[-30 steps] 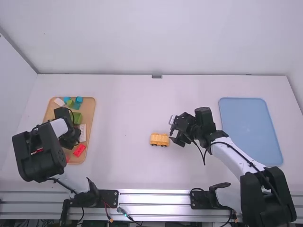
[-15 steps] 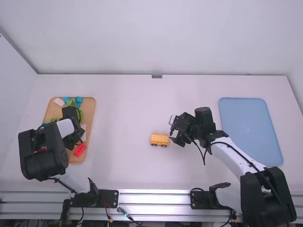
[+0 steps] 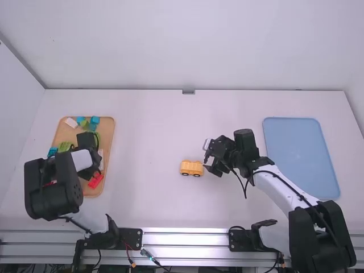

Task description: Assemble lego blocks to make yellow taxi

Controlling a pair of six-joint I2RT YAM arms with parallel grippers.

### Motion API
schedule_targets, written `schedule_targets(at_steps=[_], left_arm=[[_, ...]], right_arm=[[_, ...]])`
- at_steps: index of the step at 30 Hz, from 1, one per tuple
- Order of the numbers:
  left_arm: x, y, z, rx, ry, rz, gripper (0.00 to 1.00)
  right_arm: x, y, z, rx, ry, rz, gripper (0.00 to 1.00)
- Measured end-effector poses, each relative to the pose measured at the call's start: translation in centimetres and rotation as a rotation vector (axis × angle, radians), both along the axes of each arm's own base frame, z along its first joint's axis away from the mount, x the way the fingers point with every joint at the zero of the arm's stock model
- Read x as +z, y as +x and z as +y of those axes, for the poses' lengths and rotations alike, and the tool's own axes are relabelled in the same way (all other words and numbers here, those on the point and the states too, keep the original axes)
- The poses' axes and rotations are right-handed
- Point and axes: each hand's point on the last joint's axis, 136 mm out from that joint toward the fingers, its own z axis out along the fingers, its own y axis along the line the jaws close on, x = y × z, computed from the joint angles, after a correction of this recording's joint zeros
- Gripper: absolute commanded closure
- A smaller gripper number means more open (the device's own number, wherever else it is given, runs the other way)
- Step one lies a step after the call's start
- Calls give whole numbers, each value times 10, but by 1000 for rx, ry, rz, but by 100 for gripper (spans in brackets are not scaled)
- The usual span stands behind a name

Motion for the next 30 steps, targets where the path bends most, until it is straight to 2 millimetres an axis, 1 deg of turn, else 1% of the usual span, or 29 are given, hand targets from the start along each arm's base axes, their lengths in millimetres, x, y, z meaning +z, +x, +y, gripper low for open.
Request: schedule_targets(at_steps=[5,8,9,13,15,16,18,19,21,22,23,26,30], left_arm=[[0,-6,-5,-12,24,-22,43],[0,-13,-13,-35,31,-37,35],[0,-15,-16,-44,32,-43,26],[2,-18,-20,-77,41,-71,15],[2,-17,-19,-82,43,-71,15],[2,-16,-19,-90,45,-72,16],[3,-16,-19,-96,45,-70,23],[2,-16,-20,-97,43,-70,24],[2,-17,-20,-99,42,-62,31],[2,-17,-20,-99,39,-61,37],[2,-17,-21,-101,37,-62,39],[1,-16,-22,-106,30,-60,49],[1,-16,-22,-114,29,-55,53]], right_arm=[[0,0,0,2,-1,-2,1],[0,0,0,2,-2,-2,1],[0,0,0,2,-1,-1,1],[0,0,0,1,0,0,1],[0,0,0,1,-1,-1,1],[0,0,0,2,-1,-1,1],[0,-1,0,4,-2,2,1],[-1,-1,0,5,-2,1,1],[-1,-1,0,3,-2,3,1],[-1,-1,0,3,-3,2,1],[-1,-1,0,3,-2,3,1],[-1,-1,0,2,-2,6,1],[-1,-2,0,3,-3,7,1]])
